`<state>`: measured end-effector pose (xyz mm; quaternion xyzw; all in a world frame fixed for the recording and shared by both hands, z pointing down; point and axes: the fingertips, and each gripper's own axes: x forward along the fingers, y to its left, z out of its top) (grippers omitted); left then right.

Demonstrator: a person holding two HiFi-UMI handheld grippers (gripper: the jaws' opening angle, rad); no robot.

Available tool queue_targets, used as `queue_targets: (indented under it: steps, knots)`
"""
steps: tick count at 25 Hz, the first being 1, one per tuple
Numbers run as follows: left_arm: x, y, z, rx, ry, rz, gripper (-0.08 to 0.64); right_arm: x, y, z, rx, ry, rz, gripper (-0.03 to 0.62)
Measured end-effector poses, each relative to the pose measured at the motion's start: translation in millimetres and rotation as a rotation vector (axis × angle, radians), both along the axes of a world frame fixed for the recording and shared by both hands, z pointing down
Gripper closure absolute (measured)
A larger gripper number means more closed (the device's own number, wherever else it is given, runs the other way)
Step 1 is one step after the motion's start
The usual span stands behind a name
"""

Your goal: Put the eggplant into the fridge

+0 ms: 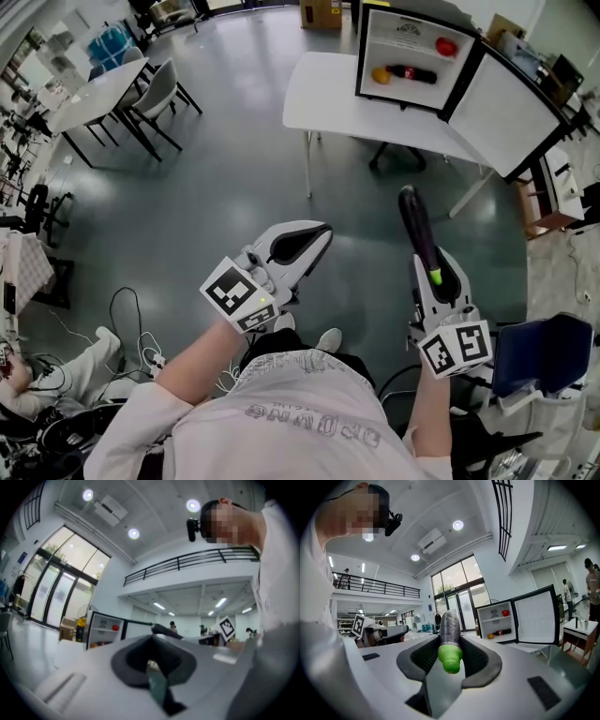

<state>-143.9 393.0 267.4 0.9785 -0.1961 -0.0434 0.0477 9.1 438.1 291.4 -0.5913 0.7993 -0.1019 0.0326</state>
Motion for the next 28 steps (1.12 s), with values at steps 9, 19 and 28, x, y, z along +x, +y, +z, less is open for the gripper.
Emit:
queue_targets:
  steps: [9, 19, 28]
  knots:
    - [28, -11, 5, 0.009, -0.012, -0.027, 0.552, 37, -9, 7, 0.000, -0.010, -0.010, 0.451]
    - [47, -52, 14, 0.010, 0.005, -0.035, 0.552, 57, -47, 16, -0.008, -0.016, -0.021, 0.451]
    - [51, -140, 29, 0.004, 0.029, -0.036, 0.552, 64, -125, 29, -0.012, -0.012, -0.002, 0.451]
